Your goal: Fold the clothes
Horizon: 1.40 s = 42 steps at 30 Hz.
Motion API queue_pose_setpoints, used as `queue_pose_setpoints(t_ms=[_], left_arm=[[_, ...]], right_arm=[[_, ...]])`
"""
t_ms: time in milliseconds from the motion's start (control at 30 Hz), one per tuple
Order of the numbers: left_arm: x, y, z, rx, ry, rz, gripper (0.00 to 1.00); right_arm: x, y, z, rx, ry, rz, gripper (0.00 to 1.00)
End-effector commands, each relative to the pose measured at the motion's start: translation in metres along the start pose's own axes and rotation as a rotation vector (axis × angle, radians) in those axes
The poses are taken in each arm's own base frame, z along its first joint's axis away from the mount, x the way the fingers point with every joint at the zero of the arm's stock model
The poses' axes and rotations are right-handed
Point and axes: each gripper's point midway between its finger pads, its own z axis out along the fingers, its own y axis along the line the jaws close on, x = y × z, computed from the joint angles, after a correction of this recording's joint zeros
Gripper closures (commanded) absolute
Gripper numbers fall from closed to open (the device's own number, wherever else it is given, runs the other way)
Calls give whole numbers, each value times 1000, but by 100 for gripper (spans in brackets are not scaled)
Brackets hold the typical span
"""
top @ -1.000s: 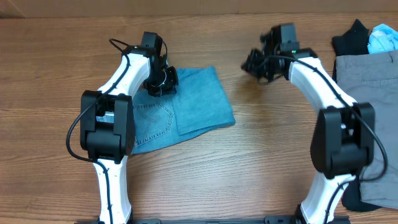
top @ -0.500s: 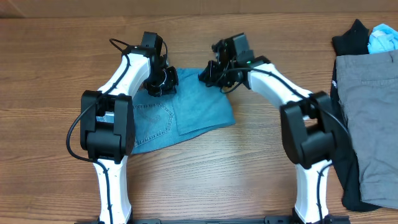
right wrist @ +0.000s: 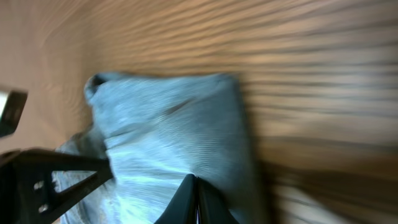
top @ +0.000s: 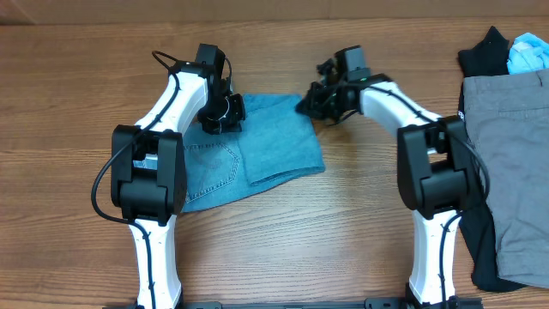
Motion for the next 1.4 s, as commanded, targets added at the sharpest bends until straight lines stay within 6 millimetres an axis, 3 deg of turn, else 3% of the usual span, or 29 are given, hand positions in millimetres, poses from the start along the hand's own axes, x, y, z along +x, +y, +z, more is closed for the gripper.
queue_pose_setpoints(t_ms=[0,167,233,300,367,400,600,700,867,1033,1167,1367], left_arm=[[-12,23,-35,-101,-74,26,96],[-4,12,-116,-133,-206,76,96],[9,13,-144,-160,-231,76,85],[23,17,-167,-181,-242,68,43],[36,21,-184,-184,-243,51,0],[41,24,-192,-187,-244,29,0],[72,79,-228,-258,-212,-177,0],[83,111,-232,-274,-163,-250,0],[87,172,-230,-266,-154,-364,0],[96,187,-205,15,-120,-286,0],[107,209,-171,77,-114,-336,1],[115,216,-131,107,-110,-353,4]], right_arm=[[-36,-22,-40,120,-123,-4,96],[-51,13,-95,147,-214,-35,95],[-51,25,-122,183,-257,-44,86],[-48,34,-147,219,-292,-49,43],[-40,40,-171,260,-317,-47,13],[-35,43,-181,278,-324,-43,0],[3,44,-220,367,-288,-4,0],[18,37,-232,430,-266,13,0],[39,26,-235,483,-186,3,0],[41,22,-236,505,-181,5,0],[37,24,-236,498,-196,-2,0],[33,26,-236,491,-212,-9,0]])
